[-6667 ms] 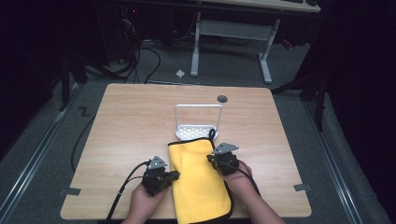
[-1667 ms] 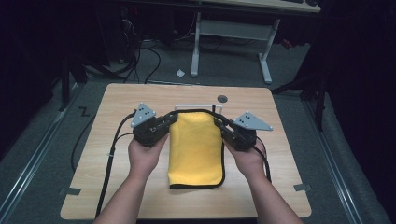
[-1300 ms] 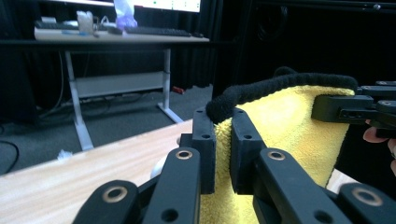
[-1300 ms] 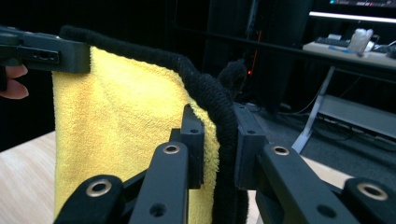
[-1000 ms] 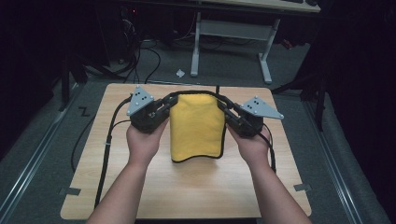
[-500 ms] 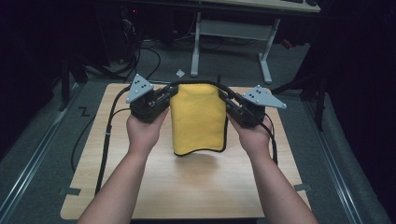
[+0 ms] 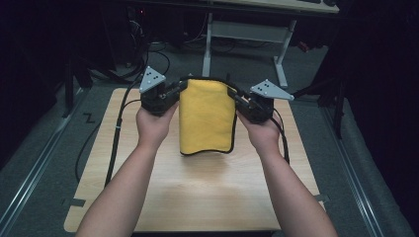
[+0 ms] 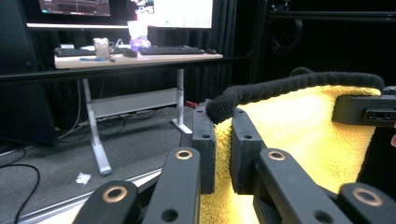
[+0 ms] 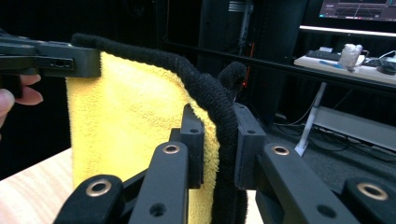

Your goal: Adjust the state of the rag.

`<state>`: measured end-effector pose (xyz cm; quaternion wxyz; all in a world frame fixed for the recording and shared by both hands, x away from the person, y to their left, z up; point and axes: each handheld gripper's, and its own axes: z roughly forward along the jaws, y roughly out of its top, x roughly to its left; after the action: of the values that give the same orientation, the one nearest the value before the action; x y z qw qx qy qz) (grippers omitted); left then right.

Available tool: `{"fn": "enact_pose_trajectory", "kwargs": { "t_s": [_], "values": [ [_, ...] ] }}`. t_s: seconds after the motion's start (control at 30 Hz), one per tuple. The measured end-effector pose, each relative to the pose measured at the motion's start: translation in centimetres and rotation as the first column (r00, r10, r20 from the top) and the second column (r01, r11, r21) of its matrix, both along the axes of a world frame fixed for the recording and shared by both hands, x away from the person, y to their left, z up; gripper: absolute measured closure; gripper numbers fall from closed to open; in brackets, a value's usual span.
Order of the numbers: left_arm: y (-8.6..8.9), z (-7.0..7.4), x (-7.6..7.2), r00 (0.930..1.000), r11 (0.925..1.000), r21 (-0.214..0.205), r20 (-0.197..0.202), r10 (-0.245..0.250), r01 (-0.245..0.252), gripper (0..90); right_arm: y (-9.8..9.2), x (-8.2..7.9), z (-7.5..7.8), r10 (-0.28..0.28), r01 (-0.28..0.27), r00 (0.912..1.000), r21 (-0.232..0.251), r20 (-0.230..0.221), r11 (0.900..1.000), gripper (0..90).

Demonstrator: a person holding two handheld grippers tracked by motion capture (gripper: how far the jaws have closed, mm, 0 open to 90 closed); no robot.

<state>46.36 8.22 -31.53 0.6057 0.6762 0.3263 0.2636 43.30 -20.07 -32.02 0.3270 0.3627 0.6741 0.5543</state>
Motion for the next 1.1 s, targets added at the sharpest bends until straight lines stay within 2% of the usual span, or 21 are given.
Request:
{"fn": "enact_pose_trajectory", "kwargs": {
  "t_s": [0.23, 0.4, 0.53, 0.67, 0.77, 0.83, 0.97, 1.1],
  "values": [
    [-0.1, -0.6, 2.3, 0.9999, 0.9989, 0.045, 0.014, 0.009, -0.009, 82.2, -0.1, 1.9, -0.4, 0.001, -0.001, 1.0000, -0.012, 0.000, 0.9999, 78.4],
    [0.1, -0.7, 3.4, 0.9998, 0.9980, 0.061, 0.006, 0.018, -0.018, 82.0, 0.2, 3.7, -0.2, -0.005, 0.005, 1.0000, -0.052, -0.008, 0.9986, 78.4],
    [0.0, -0.6, 4.2, 0.9997, 0.9964, 0.083, 0.018, 0.017, -0.019, 81.5, 0.1, 4.9, -0.3, -0.007, 0.006, 0.9998, -0.051, -0.016, 0.9987, 78.3],
    [-0.2, -1.1, 5.6, 0.9996, 0.9943, 0.105, -0.016, 0.023, -0.021, 81.4, 0.1, 6.0, -0.6, -0.012, 0.010, 0.9992, -0.059, -0.037, 0.9982, 78.2],
    [-0.4, -2.1, 6.5, 0.9987, 0.9929, 0.117, -0.043, 0.026, -0.021, 81.3, 0.0, 7.0, -1.4, -0.014, 0.010, 0.9978, -0.063, -0.065, 0.9980, 78.2],
    [-0.5, -3.0, 7.1, 0.9969, 0.9923, 0.123, -0.075, 0.023, -0.014, 81.4, -0.1, 7.7, -2.1, -0.014, 0.007, 0.9960, -0.077, -0.089, 0.9970, 77.9],
    [-0.3, -4.9, 8.0, 0.9880, 0.9925, 0.122, -0.154, 0.008, 0.011, 82.4, -0.1, 8.7, -3.7, -0.012, -0.005, 0.9893, -0.114, -0.145, 0.9935, 77.1],
    [-0.4, -6.6, 7.9, 0.9804, 0.9894, 0.142, -0.197, -0.002, 0.031, 82.7, -0.5, 8.9, -5.2, 0.006, -0.027, 0.9828, -0.109, -0.185, 0.9937, 77.6]
  ]
}}
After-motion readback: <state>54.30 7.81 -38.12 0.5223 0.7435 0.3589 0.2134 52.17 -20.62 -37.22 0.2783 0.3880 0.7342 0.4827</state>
